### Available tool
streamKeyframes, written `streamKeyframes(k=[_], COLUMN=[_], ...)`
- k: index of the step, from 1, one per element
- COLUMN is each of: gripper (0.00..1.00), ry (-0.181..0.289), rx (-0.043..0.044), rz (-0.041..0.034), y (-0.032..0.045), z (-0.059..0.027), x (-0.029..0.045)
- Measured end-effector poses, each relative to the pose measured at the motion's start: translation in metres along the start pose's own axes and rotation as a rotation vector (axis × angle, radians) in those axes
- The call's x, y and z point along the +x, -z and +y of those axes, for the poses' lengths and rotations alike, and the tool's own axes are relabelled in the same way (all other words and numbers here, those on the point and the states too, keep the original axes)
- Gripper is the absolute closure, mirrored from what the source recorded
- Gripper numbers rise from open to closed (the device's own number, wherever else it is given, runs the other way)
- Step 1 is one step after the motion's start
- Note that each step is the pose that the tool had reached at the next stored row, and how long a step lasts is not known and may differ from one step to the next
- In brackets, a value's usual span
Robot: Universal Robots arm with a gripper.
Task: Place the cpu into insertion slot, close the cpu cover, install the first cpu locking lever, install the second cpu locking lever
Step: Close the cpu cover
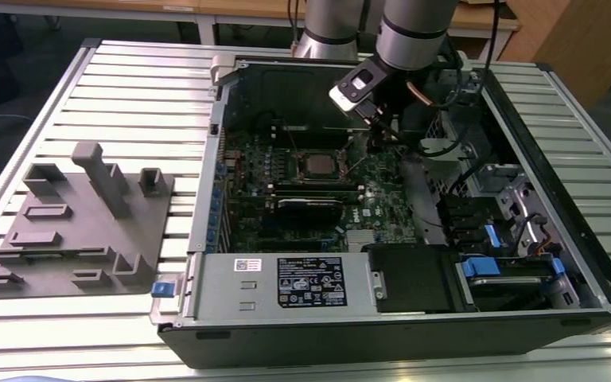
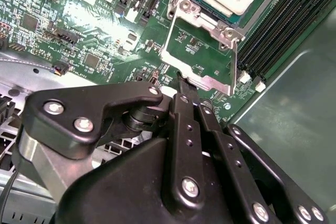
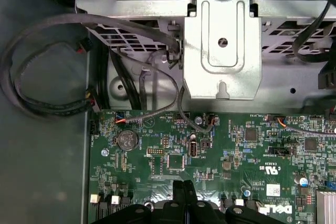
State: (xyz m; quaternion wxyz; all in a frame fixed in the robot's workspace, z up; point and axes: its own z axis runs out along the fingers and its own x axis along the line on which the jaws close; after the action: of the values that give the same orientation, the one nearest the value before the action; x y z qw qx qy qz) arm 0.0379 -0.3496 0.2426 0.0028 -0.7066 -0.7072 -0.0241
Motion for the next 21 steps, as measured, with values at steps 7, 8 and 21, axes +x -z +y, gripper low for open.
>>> streamKeyframes(k=[7, 8, 21], gripper=[0.89, 0.89, 0.89], ry=[0.0, 0.0, 0.001], rx=[-0.0035, -0.0048, -0.0214], rz=[0.0003, 0.0005, 0.0005], y=[0.0002, 0.0003, 0.0013], z=[-0.0095, -0.0118, -0.0452], x=[0.0, 0.0, 0.0001])
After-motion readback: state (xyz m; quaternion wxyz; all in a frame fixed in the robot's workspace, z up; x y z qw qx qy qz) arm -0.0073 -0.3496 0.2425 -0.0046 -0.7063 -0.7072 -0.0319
